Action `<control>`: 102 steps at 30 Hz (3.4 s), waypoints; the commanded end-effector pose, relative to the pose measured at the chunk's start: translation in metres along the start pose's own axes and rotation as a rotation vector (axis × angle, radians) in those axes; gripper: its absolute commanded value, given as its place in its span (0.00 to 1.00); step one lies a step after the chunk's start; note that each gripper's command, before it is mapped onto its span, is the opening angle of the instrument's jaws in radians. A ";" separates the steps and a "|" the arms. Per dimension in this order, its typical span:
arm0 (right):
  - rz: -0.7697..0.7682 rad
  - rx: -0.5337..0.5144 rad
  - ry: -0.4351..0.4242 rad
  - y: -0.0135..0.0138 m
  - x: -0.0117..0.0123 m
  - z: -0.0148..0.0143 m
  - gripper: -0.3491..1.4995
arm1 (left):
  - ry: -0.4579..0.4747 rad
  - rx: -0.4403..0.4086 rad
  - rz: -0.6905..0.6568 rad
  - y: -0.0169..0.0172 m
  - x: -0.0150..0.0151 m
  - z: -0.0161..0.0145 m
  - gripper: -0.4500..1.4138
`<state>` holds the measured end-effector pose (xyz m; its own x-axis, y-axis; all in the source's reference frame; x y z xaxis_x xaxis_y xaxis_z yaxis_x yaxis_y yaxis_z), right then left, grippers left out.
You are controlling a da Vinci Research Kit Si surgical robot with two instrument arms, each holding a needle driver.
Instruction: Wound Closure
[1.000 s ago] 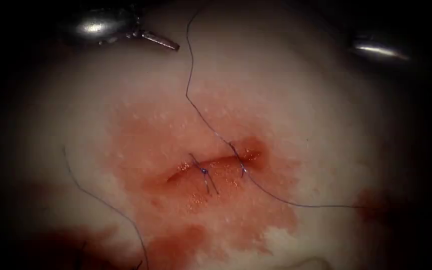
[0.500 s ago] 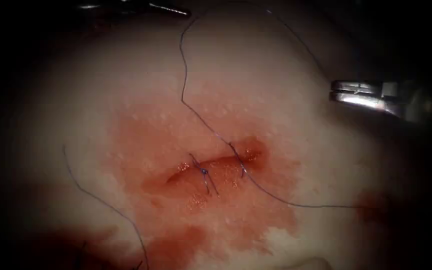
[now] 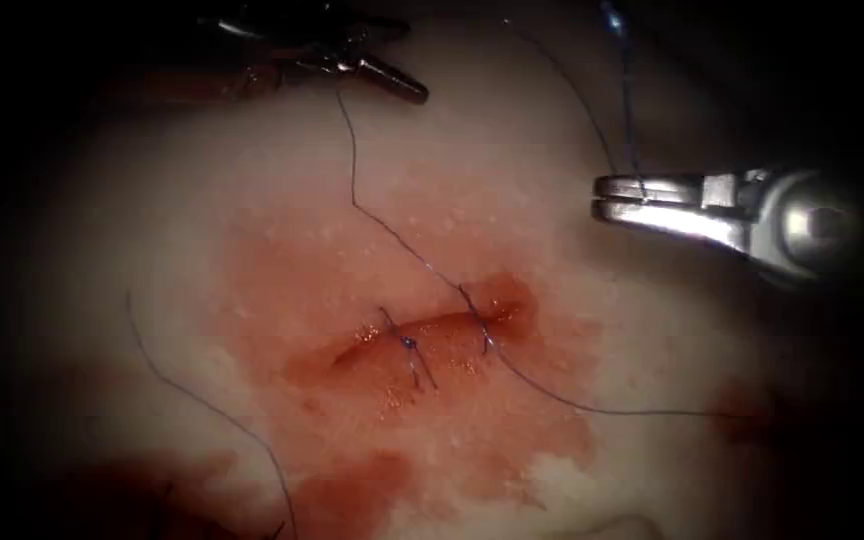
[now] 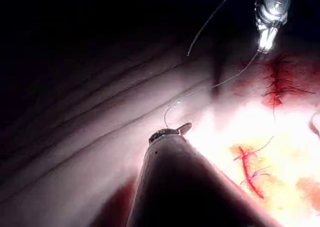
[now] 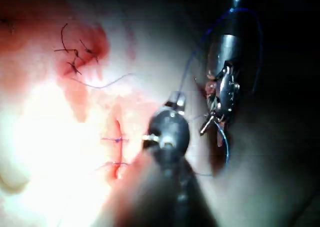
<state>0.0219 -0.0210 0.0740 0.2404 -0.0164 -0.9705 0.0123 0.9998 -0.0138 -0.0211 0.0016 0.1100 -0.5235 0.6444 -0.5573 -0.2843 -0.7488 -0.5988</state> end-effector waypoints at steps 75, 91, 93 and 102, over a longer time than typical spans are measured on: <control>0.410 -0.027 -0.240 -0.0090 -0.0159 -0.0052 0.86 | 0.156 0.108 0.179 -0.0053 0.0010 0.0036 0.00; 0.468 0.009 -0.170 -0.0056 -0.0105 -0.0003 0.71 | 0.175 0.132 0.201 -0.0033 0.0015 0.0041 0.00; 0.472 -0.005 -0.145 -0.0047 -0.0093 0.0008 0.71 | 0.173 0.133 0.210 -0.0028 0.0015 0.0039 0.00; 0.474 -0.015 -0.136 -0.0034 -0.0093 0.0018 0.68 | 0.202 0.126 0.216 -0.0017 0.0027 0.0018 0.00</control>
<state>0.0207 -0.0243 0.0831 0.3395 0.4426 -0.8299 -0.1449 0.8964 0.4188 -0.0230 0.0040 0.1100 -0.4171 0.4798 -0.7719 -0.2887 -0.8753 -0.3880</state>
